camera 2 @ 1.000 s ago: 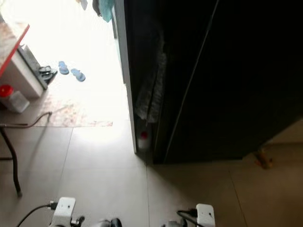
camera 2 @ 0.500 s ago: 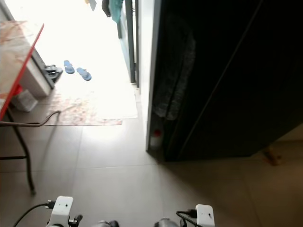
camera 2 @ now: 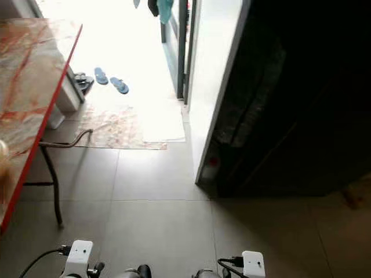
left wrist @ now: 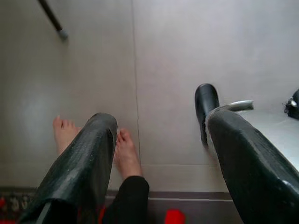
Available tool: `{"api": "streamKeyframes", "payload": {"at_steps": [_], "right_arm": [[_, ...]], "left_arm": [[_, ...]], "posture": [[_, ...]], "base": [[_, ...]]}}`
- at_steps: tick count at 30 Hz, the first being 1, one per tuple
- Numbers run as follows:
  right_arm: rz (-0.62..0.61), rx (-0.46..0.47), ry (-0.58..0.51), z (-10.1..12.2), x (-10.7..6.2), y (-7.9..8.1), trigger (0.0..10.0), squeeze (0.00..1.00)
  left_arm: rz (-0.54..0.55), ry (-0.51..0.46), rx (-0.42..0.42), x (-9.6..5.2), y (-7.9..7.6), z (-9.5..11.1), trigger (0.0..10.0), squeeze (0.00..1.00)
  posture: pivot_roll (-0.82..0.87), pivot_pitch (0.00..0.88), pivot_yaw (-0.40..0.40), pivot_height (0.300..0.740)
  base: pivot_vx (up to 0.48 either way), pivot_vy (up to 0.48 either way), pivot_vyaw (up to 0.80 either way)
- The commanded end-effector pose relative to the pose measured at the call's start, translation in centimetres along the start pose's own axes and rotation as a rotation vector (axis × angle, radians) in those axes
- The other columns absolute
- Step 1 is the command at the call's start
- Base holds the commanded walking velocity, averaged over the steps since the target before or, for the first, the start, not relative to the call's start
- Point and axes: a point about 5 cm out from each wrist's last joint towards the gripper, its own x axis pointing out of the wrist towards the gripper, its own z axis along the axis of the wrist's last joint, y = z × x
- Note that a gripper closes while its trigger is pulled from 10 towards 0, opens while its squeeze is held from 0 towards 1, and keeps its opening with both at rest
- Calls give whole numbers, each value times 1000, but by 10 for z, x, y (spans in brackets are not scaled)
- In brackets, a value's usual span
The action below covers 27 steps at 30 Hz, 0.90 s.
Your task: Restocking fridge
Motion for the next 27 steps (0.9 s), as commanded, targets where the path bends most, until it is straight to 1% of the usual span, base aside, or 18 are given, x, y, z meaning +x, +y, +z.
{"api": "streamKeyframes", "payload": {"at_steps": [1,16,27], "right_arm": [[9,3,73,-20,-5,2,10000,0],[21,-10,81,-22,-5,3,10000,0],[25,-13,81,-21,-5,2,10000,0]], "left_arm": [[-1,50,-6,-3,-1,-13,10000,0],[-8,42,-2,-4,-1,-15,10000,0],[4,35,-16,-4,-1,-13,10000,0]], "posture": [[-155,191,-23,740],[-154,154,-17,740],[-156,182,-23,740]], "base": [[0,0,800],[0,0,800],[0,0,800]]}}
